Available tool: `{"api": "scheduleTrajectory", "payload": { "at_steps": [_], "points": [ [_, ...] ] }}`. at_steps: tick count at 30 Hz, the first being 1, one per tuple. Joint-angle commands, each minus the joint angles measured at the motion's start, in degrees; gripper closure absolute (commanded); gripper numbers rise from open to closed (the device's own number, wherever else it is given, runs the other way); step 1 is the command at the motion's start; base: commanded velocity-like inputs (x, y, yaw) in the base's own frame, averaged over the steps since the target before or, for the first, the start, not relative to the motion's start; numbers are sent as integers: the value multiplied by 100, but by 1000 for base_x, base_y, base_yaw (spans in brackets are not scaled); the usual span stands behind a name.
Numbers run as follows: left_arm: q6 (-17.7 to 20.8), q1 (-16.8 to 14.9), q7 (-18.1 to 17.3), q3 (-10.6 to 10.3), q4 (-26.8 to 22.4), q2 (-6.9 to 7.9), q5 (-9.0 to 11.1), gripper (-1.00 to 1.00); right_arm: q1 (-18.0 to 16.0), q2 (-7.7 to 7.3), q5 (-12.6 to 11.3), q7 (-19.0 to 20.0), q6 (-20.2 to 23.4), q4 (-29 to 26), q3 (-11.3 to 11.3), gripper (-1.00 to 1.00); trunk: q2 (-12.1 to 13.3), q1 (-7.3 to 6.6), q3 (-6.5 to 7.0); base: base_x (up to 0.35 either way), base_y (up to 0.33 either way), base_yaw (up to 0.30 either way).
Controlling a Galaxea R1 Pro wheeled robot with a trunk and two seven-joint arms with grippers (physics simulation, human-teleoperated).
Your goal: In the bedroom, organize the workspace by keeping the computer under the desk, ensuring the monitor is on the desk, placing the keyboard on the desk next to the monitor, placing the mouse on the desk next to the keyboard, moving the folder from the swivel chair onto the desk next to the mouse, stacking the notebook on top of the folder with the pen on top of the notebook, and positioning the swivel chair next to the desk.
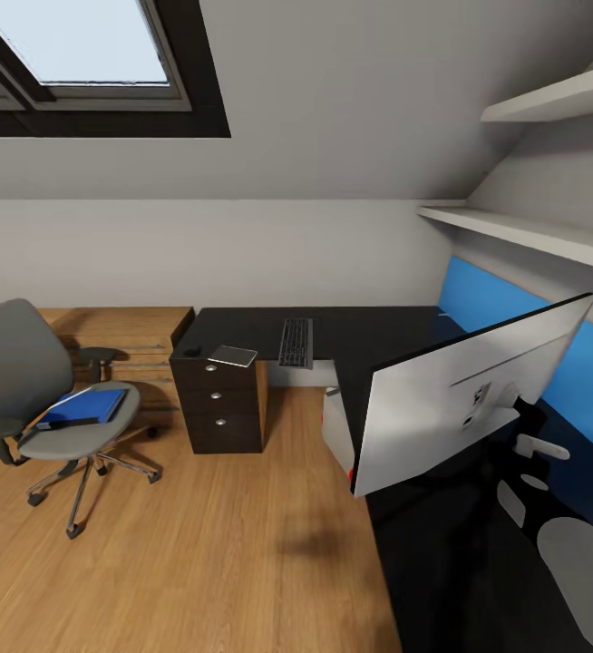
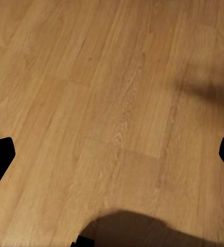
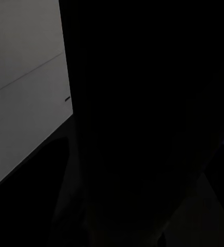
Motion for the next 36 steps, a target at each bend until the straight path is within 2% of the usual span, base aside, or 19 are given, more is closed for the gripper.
{"api": "scheduleTrajectory", "payload": {
  "at_steps": [1, 13, 18, 36],
  "points": [
    [-10, -2, 43, -24, -8, 8, 54, -100, -2, 4, -22, 2, -6, 28, 3, 100, -5, 2, -7, 0, 0, 0],
    [-14, -2, 34, -22, -8, 8, 54, -100, -2, -3, -12, 15, 11, 23, 3, 100, -5, 2, -7, 0, 0, 0],
    [-14, -2, 36, -20, -8, 8, 54, -100, -2, -4, 111, 16, 12, 23, 3, 100, -5, 2, -7, 0, 0, 0],
    [-14, -2, 36, -21, -8, 8, 54, -100, -2, 2, 129, -1, 6, 23, 1, 100, -5, 2, -7, 0, 0, 0]
  ]
}}
